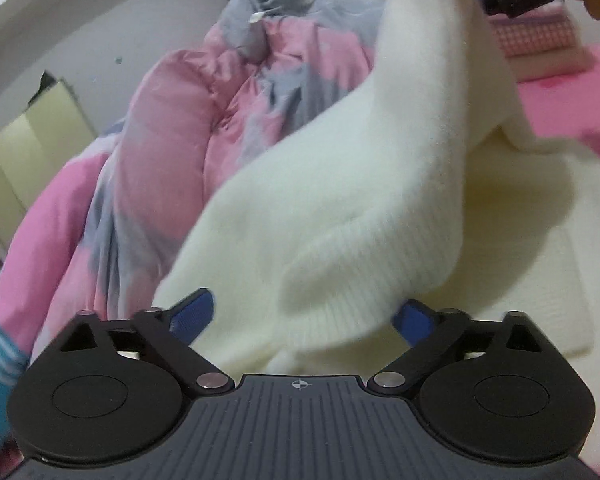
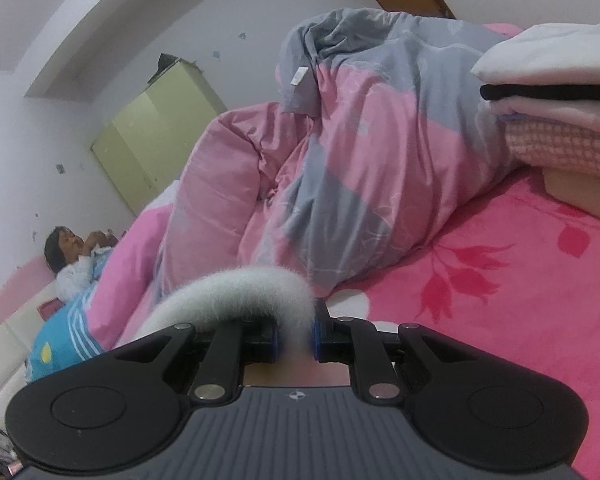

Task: Fold clothes

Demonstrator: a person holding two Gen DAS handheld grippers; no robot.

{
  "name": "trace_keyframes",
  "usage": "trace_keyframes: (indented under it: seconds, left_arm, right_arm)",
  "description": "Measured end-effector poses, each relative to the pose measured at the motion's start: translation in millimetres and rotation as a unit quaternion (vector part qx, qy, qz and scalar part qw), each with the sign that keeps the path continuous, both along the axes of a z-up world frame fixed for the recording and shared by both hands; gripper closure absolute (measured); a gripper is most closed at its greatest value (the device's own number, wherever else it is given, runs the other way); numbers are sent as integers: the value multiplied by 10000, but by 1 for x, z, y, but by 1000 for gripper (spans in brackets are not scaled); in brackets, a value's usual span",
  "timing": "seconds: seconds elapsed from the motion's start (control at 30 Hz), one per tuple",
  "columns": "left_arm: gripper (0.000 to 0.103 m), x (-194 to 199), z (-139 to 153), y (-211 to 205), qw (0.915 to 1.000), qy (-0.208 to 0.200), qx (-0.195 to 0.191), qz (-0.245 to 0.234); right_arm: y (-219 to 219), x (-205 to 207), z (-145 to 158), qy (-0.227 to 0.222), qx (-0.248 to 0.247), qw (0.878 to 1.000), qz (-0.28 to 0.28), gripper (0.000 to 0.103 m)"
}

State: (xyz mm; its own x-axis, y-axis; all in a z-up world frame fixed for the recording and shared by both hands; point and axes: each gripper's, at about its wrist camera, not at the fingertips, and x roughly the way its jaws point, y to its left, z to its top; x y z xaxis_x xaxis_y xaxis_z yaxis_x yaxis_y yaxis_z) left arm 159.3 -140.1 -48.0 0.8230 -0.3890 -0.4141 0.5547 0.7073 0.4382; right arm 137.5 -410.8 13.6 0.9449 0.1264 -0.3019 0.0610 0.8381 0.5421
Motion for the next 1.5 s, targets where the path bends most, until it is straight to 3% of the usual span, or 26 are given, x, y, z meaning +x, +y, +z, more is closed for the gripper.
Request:
trace_keyframes:
  seconds: [0.03,0.1,0.17,0.27,0.4,0.53,0.6,0.7,0.83,0.93,1.0,1.1,1.17,1.23,1.37,1.5]
  left_arm:
    - [33,4,1,-2,10000,-8,-20,-12]
    - [34,11,4,-5,9999,-17,-124,-11]
    - [35,21,13,0,9991,-1,-421,48]
    - [35,33,24,1,9978,87,-665,11]
    - [34,50,42,-2,9944,295,-1008,-128]
    - [34,67,62,-8,9872,640,-1444,-217]
    - [34,77,70,-13,9846,764,-1559,-207]
    - [34,84,76,-10,9811,947,-1669,-242]
    - [34,91,81,-3,9761,1190,-1791,-308]
    - [34,95,85,3,9719,1371,-1882,-357]
    - [32,98,88,6,9688,1492,-1941,-390]
    - [18,96,87,21,9668,1585,-1944,-489]
    - [12,83,78,35,9713,1483,-1753,-617]
    - [3,68,65,38,9799,1253,-1377,-709]
    - [3,49,35,21,9906,903,-602,-836]
    - [3,49,11,2,9962,499,-74,-707]
  right_arm:
    - [-1,0,-1,28,-133,9999,-23,86]
    - [0,0,-3,89,-502,9987,-68,83]
    - [16,-11,-3,29,-1507,9886,-59,77]
    - [50,-35,-8,-217,-3154,9486,-127,46]
    - [86,-67,-15,-749,-4481,8908,-64,37]
    - [118,-90,-20,-1305,-5146,8465,388,25]
    - [135,-91,-26,-1441,-5455,8220,773,8]
    - [160,-76,-38,-1415,-5767,7951,1232,6]
    - [184,-40,-52,-1112,-6027,7810,1200,2]
    - [179,1,-61,-594,-6071,7890,740,5]
    - [159,26,-60,-233,-5739,8175,417,31]
    - [125,51,-51,145,-5031,8641,71,56]
    - [104,59,-45,270,-4537,8907,-80,69]
    - [86,55,-43,283,-4183,9076,-207,78]
    - [69,56,-37,282,-3729,9266,-397,83]
    - [67,55,-32,266,-3656,9294,-423,85]
